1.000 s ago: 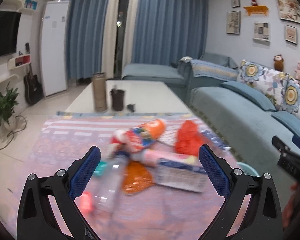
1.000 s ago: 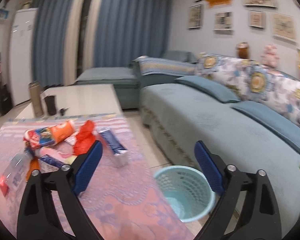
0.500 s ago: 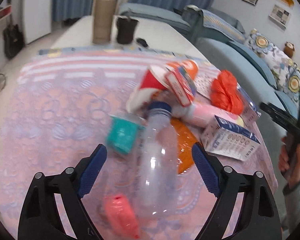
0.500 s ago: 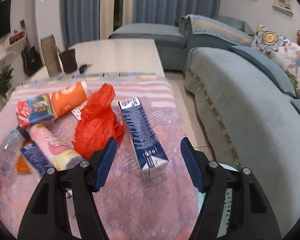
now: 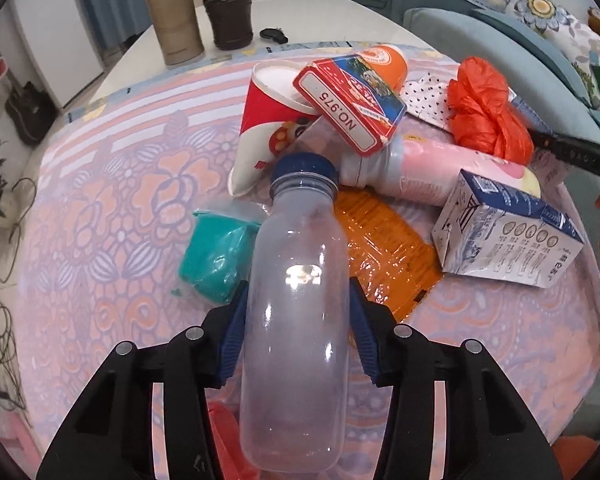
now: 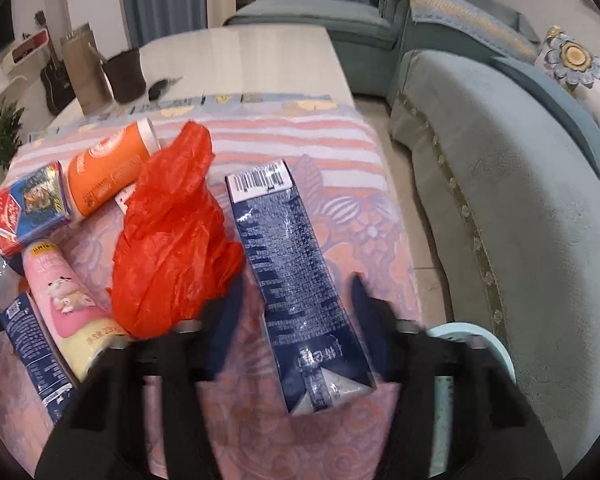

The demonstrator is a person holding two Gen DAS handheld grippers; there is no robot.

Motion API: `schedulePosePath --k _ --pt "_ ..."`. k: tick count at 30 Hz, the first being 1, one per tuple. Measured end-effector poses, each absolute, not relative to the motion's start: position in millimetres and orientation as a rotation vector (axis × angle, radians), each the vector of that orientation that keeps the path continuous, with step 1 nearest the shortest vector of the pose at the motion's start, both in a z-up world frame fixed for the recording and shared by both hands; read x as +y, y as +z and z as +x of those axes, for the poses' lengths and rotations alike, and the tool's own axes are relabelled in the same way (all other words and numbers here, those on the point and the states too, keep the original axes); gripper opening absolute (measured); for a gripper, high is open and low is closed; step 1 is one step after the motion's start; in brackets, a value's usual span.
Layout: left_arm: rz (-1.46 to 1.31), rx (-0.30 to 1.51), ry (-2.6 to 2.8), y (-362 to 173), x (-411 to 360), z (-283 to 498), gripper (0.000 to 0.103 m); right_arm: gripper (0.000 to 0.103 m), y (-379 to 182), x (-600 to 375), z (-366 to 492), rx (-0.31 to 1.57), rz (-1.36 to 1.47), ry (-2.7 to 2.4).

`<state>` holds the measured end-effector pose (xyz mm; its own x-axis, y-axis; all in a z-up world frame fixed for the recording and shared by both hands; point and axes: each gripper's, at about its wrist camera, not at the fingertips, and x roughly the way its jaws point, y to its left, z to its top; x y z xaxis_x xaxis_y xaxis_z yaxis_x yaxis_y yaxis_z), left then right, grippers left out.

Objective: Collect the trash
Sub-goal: 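Grasp the clear plastic bottle with left tool while right tool grasps the blue milk carton, then carry both items to the blue wastebasket and open both tools to drop them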

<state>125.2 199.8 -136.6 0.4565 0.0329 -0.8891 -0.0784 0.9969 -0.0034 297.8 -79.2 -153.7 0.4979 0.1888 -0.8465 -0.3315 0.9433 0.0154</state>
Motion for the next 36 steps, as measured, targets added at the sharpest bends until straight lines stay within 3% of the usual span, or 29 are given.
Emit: schedulePosePath --k 3,10,19,25,36 --pt "-0.053 1.057 0.069 -127 199 119 0.045 0.031 -147 -84 292 0.977 -0.128 0.345" --pt "-0.137 0.88 -0.039 -67 179 98 0.045 0.031 -100 -107 251 0.843 -0.099 0.344" --pt "-0.126 0.722 -0.265 -2 71 122 0.045 0.031 -48 -207 220 0.741 0.046 0.195" --pt "-0.103 0.737 -0.408 -10 -17 160 0.045 0.031 -82 -278 223 0.809 0.15 0.055" --pt "-0.076 0.903 -0.546 -92 -122 208 0.045 0.031 -188 -338 229 1.026 0.28 -0.111"
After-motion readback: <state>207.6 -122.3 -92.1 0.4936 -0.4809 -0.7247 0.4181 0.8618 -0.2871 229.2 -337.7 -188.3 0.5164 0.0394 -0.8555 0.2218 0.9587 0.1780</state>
